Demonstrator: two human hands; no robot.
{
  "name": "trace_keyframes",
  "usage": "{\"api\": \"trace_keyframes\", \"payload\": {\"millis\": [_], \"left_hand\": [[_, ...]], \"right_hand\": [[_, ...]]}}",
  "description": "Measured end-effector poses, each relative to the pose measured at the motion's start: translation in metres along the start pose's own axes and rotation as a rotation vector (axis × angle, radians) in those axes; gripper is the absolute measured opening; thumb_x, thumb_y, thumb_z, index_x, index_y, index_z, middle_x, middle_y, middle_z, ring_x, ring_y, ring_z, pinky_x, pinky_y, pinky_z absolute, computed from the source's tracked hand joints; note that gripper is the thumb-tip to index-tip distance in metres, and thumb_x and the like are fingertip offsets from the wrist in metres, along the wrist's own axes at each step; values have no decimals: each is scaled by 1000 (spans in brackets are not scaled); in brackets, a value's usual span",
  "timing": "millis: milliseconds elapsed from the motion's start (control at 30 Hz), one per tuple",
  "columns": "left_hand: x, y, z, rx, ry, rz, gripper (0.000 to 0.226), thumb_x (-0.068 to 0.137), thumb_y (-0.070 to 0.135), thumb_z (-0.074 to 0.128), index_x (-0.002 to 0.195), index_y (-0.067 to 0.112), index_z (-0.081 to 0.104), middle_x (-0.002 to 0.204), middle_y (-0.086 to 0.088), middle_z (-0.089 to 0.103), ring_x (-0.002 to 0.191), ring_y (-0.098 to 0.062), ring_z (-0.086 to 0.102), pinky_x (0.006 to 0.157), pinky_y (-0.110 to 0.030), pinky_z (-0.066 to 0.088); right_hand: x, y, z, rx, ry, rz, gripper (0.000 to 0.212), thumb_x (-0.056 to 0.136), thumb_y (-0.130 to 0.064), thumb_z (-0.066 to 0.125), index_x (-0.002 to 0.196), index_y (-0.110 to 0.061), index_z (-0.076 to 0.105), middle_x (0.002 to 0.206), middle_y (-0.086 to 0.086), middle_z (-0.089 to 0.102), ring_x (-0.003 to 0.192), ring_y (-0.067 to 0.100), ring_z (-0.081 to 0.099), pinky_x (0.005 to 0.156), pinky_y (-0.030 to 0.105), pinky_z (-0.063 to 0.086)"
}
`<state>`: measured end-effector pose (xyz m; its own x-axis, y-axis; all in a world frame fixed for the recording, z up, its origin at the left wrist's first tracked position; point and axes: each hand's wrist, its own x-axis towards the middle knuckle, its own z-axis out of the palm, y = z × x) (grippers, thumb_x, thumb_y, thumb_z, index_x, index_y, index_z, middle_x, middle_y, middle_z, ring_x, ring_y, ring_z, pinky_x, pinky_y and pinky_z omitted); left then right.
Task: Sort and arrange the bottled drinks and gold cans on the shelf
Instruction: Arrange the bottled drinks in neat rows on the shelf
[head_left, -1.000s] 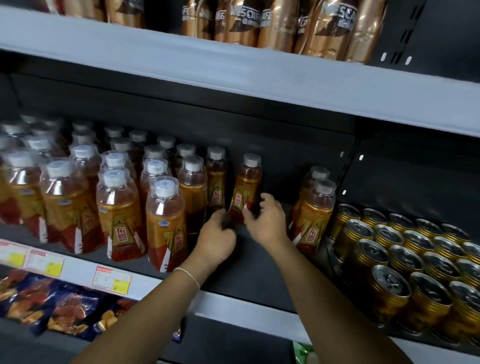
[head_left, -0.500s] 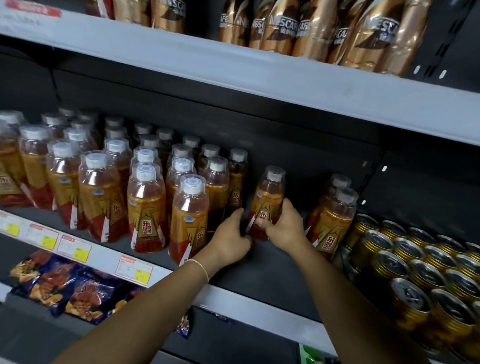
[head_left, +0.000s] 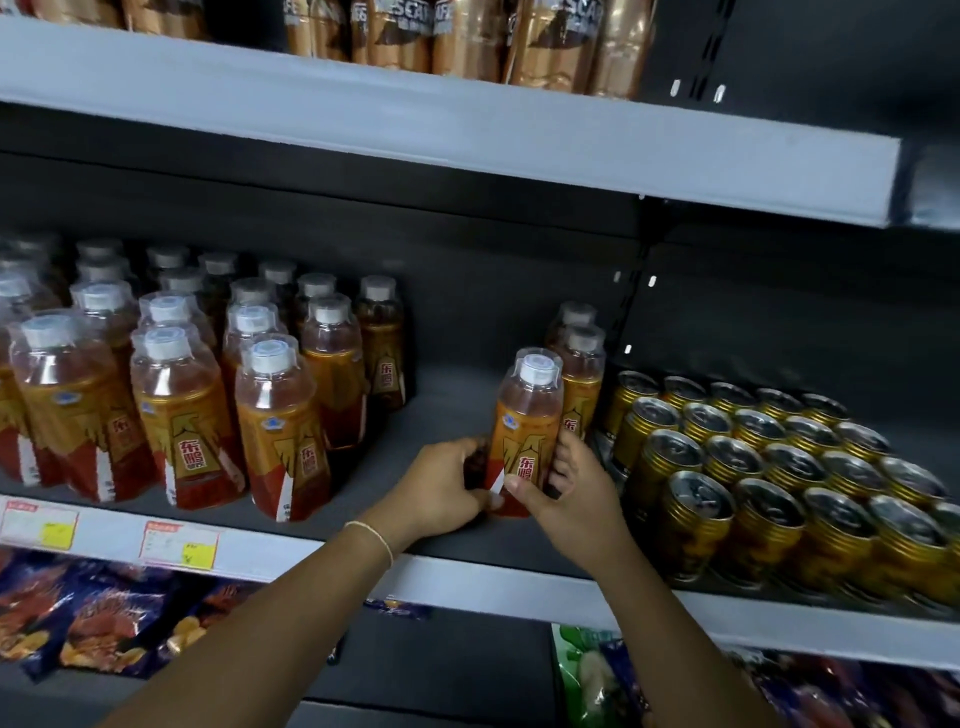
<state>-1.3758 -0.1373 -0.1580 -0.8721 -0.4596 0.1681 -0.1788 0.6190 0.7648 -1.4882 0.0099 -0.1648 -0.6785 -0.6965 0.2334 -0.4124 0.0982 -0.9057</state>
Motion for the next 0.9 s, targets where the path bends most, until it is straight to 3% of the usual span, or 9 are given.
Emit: {"api": "trace_keyframes", "payload": {"millis": [100,167,400,467,533,700,800,900], "left_hand": [[0,9,18,16,2,32,56,76,23,81,128,27,59,116,12,64,102,-2,58,85,0,38],[0,16,28,33,12,60,57,79,22,78,130,27,56,117,10,60,102,-3,54,77,7,32],[9,29,52,64,17,67,59,85,12,70,139,22,48,131,1,57,113,-8,52,79,8,29],[10,29,53,69,19,64,60,86,13,69,141,21,46,134,0,57,117,-10,52,87,4,31],[10,28,54,80,23,62,63,86,14,68,144,20,43,137,-1,56,121,-13,51,99,-10,36],[9,24,60,97,65,93,65,87,11,63,147,18,39,135,-5,56,125,-21,51,109,-27,38],[12,21,62,111,77,81,68,88,12,62,150,16,33,144,-7,50,137,-27,41,115,-39,31],[14,17,65,147,88,95,70,91,12,60,153,16,27,150,-7,43,142,-27,32,122,-32,13]], "right_hand": [[-12,4,-11,0,50,17,51,78,-25,82,109,-52,52,105,-43,61,105,-16,58,81,4,47],[-16,7,-18,5,88,21,51,78,-23,83,108,-49,52,104,-40,63,102,-14,60,79,4,47],[-14,16,-27,-14,151,31,56,80,-25,80,121,-43,47,119,-14,64,110,2,62,97,33,52],[-13,17,-26,-19,160,29,57,81,-25,79,126,-40,46,122,-14,63,112,3,61,98,36,53],[-13,21,-25,-28,170,25,56,83,-26,78,127,-40,46,123,-15,62,113,3,61,99,36,52],[-14,25,-22,-56,201,20,56,85,-30,76,133,-31,47,127,-13,62,116,3,60,99,34,52],[-12,24,-21,-81,203,24,61,87,-32,74,140,-26,45,131,-9,61,119,8,59,101,35,52],[-11,24,-18,-131,211,36,63,89,-34,70,144,-24,40,135,-6,58,123,11,57,101,30,49]]}}
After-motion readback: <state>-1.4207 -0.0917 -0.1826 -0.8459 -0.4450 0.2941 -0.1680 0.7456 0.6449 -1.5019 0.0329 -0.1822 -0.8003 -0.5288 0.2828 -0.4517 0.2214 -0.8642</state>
